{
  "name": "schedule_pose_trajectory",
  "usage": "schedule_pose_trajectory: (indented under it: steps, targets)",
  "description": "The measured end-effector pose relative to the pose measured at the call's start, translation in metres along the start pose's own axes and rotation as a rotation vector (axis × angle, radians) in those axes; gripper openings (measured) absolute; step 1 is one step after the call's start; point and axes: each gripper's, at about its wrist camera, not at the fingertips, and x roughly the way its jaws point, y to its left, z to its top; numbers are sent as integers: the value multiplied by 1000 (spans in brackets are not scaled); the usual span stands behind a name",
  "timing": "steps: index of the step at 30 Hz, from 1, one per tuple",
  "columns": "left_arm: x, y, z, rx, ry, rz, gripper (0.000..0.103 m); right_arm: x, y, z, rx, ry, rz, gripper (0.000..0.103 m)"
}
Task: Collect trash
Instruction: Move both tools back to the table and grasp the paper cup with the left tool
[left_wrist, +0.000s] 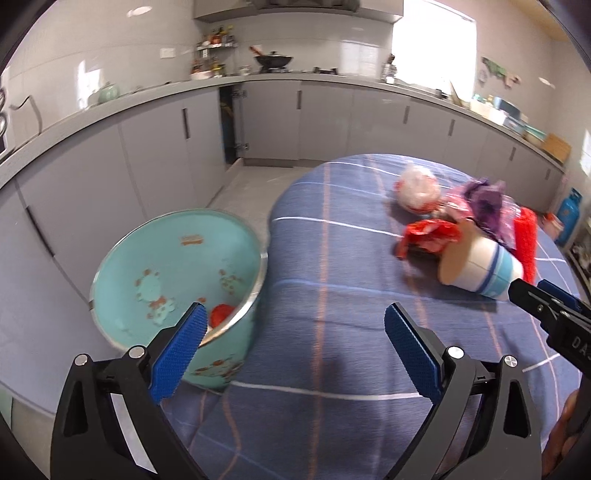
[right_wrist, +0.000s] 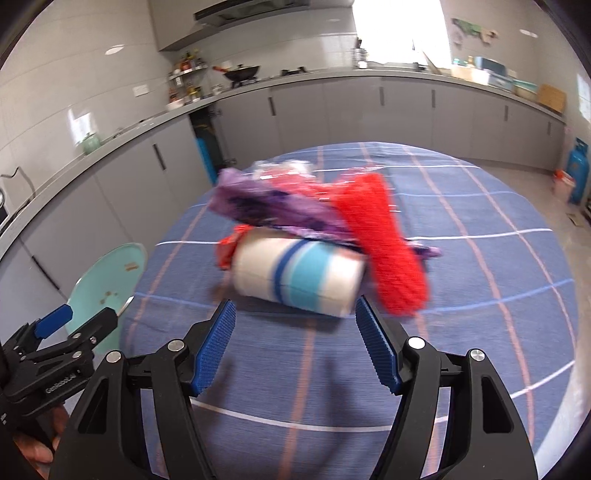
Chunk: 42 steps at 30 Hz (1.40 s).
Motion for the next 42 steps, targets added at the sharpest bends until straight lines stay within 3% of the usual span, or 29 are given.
schedule_pose_trajectory:
  steps: [7,13,25,28,29,31,33,39,42]
  targets:
    - [7,-40,6,78,-7,-99,78,-4,-42,4,41,-3,-50,57]
    - [14,-70,13,129,-9,-154,77,0,-65,8,54,7,-84,56]
    - [32,-109,27,174,-30,-271,77,36,-73,19,18,85,-44,56]
    - [41,-114,30,174,-18,-296,77,42,-72,20,11,101,-33,43]
    - [45,-117,30,176,-8,-307,75,44,-72,21,11,110,-26,37]
    - [50,-122,30,180,11,-340,63,45,-72,21,15,121,-11,34]
    - [52,-123,28,185,18,-359,58,45,-70,19,8,123,-4,31]
    - [48,-130,22,225,33,-425,25,42,-63,16,5,132,13,24]
    - [44,-128,17,227,42,-447,18,38,-63,13,16,129,11,23]
